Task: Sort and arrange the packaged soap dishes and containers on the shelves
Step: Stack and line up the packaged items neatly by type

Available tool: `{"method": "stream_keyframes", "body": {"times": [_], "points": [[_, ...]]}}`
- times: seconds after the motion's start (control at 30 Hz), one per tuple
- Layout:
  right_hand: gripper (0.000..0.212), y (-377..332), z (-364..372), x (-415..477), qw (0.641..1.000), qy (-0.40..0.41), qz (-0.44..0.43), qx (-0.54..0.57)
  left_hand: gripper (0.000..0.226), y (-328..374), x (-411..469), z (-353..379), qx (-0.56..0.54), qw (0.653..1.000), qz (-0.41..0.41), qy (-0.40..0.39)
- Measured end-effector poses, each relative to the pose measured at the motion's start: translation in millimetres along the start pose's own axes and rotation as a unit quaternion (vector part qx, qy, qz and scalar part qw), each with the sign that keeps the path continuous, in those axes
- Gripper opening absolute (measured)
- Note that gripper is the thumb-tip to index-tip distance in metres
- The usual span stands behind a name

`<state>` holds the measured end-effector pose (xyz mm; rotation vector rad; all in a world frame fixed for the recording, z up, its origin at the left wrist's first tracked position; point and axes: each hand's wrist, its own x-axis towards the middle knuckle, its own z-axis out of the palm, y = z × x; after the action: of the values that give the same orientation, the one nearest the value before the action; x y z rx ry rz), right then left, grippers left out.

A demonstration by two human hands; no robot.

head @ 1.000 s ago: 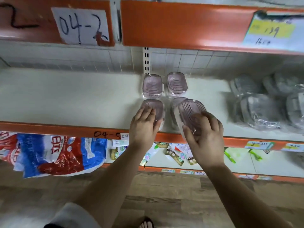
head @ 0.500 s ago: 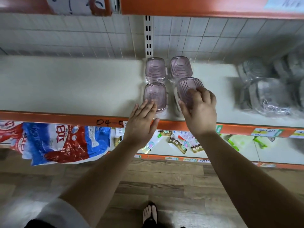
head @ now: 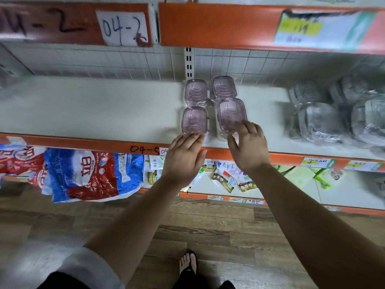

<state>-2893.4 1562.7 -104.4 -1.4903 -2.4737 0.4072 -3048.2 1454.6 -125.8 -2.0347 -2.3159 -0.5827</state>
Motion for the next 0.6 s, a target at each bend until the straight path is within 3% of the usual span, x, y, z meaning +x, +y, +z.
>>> {"method": "stream_keyframes", "body": {"times": [0.27, 0.6], "points": [[0.038, -3.6, -79.0, -70.4, 0.999, -0.002, -0.009, 0.037, 0.045, 54.2, -36.9, -77.9, 0.062, 0.998, 0.03, 0.01], [0.026, -16.6, -195.3, -115.6, 0.991, 0.086, -0.049, 0.091, 0.037, 106.8, -46.2, -175.9, 0.095, 0.986, 0.061, 0.121]]}}
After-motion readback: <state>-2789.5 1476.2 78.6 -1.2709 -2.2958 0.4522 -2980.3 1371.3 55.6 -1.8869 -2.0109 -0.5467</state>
